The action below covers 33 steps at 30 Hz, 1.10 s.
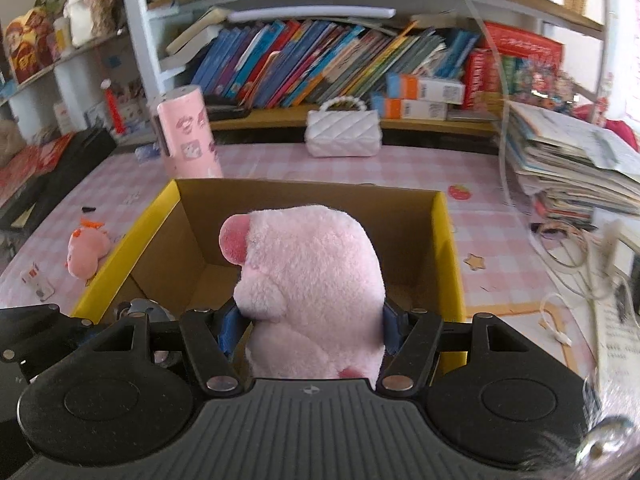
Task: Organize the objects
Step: 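Lower and open the left tool releasing the car into the box while the right tool drops the pig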
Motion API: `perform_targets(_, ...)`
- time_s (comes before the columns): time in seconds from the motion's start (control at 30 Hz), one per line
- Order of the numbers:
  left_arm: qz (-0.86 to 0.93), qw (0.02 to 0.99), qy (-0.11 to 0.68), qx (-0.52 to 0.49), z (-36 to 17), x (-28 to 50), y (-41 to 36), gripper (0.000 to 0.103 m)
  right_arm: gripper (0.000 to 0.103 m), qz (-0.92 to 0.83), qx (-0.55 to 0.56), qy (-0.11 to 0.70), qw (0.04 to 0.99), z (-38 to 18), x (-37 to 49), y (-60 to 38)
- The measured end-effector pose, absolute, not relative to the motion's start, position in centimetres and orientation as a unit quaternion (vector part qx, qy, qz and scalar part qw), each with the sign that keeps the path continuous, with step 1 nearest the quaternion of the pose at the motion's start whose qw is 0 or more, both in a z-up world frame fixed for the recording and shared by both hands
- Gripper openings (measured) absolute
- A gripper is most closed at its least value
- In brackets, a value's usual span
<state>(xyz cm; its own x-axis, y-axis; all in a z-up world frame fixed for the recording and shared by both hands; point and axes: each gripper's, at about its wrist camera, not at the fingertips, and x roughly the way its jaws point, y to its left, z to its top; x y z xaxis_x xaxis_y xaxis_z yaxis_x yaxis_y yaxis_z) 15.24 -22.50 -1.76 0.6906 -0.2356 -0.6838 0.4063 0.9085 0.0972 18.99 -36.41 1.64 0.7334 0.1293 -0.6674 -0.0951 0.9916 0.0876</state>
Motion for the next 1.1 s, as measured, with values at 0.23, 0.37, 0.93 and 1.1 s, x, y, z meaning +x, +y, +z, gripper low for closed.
perform_targets(0.23, -0.166, 0.912, 0.347, 0.142, -2.0, 15.3, -23.0, 0.042, 0.063, 0.09, 0.011, 0.389, 0.917, 0.8, 21.4, -35.3)
perform_targets(0.37, -0.166, 0.912, 0.346, 0.142, -2.0, 15.2, -22.9, 0.043, 0.063, 0.099, -0.002, 0.402, 0.91, 0.3, 22.1, -34.7)
perform_targets(0.93, -0.157, 0.929, 0.315, 0.112, -0.8, 13.7, -21.8, 0.082, 0.084, 0.087, -0.007, 0.387, 0.918, 0.7, 21.2, -34.7)
perform_targets(1.1, -0.164, 0.935, 0.301, 0.092, 0.2, 12.5, -20.8, 0.084, 0.085, 0.067, 0.006, 0.364, 0.929, 1.8, 18.8, -35.1)
